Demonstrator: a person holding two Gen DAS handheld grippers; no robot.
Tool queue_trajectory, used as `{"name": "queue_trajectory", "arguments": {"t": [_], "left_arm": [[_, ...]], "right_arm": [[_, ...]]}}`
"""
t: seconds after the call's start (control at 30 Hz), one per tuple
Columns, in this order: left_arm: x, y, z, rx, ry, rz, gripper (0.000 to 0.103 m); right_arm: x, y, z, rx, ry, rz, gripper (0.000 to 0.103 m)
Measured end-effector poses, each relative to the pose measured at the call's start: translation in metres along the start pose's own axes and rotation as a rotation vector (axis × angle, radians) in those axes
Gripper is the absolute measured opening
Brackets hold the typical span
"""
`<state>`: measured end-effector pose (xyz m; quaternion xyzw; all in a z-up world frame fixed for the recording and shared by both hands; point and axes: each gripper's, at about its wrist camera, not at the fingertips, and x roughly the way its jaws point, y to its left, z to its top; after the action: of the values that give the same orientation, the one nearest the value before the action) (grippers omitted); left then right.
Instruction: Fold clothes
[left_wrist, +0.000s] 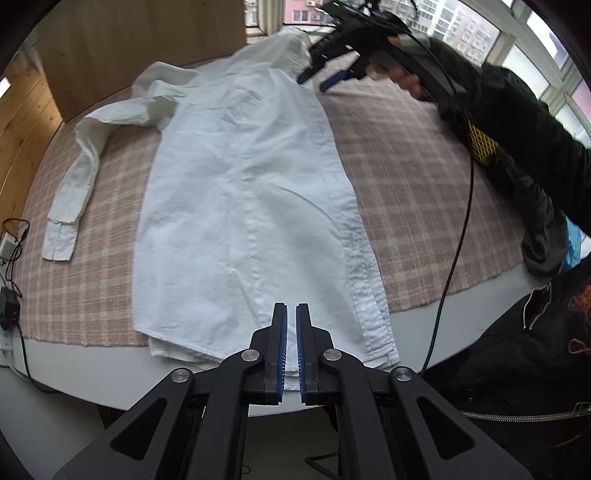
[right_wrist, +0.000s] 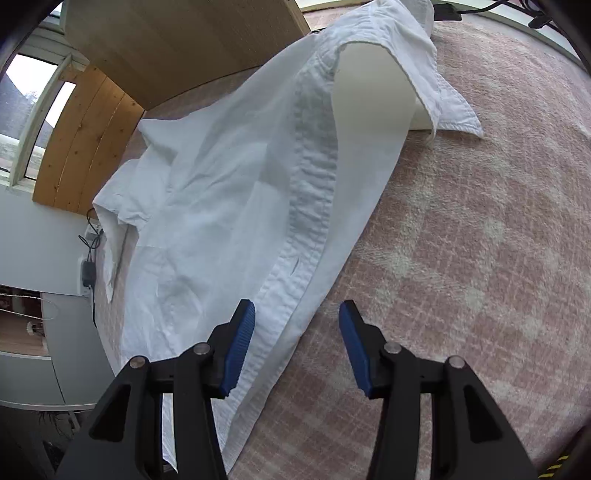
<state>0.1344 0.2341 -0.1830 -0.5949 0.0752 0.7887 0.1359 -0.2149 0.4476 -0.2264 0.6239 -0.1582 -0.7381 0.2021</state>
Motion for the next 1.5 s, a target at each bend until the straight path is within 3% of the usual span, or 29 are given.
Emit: {"name": "queue_trajectory", "arguments": {"t": [0.1, 0.2, 0.27, 0.57, 0.77, 0.93, 1.07, 1.13, 1.2, 1.33, 1.5], "left_arm": [[0.015, -0.015, 0.003, 0.018, 0.005, -0.036, 0.008], [0.028, -0.023, 0.004, 0.005, 0.004, -0.074, 0.026], [0.037, -0.027, -0.001, 0.016, 0.027, -0.065, 0.026], [0.04, -0.011, -0.031, -0.035, 0.05, -0.038, 0.027], [0.027, 0.002, -0.039, -0.055, -0.005, -0.066, 0.027], [0.041, -0.019, -0.025, 0.023, -0.036, -0.141, 0.027], [0.056, -0.036, -0.031, 0.104, -0.011, -0.13, 0.027], [0.054, -0.036, -0.037, 0.11, -0.011, -0.117, 0.03], [0.046, -0.034, -0.041, 0.089, -0.006, -0.116, 0.03], [0.029, -0.041, -0.043, 0.096, -0.038, -0.118, 0.041], [0.027, -0.043, -0.021, 0.069, -0.07, -0.097, 0.051]], "right_arm": [[0.0, 0.003, 0.005, -0.012, -0.008, -0.018, 0.048], [-0.008, 0.009, -0.002, -0.017, -0.002, -0.01, 0.048], [-0.016, 0.015, -0.014, -0.025, 0.008, 0.013, 0.048], [-0.004, 0.079, -0.127, -0.22, 0.22, 0.236, 0.048], [0.024, 0.105, -0.169, -0.309, 0.24, 0.187, 0.047], [0.034, 0.107, -0.178, -0.297, 0.193, 0.158, 0.047], [0.033, 0.11, -0.178, -0.27, 0.164, 0.165, 0.047], [0.034, 0.112, -0.18, -0.24, 0.178, 0.199, 0.042], [0.035, 0.116, -0.183, -0.222, 0.191, 0.211, 0.028], [0.032, 0.123, -0.184, -0.19, 0.188, 0.228, 0.013], [0.033, 0.134, -0.176, -0.172, 0.181, 0.186, 0.011]]}}
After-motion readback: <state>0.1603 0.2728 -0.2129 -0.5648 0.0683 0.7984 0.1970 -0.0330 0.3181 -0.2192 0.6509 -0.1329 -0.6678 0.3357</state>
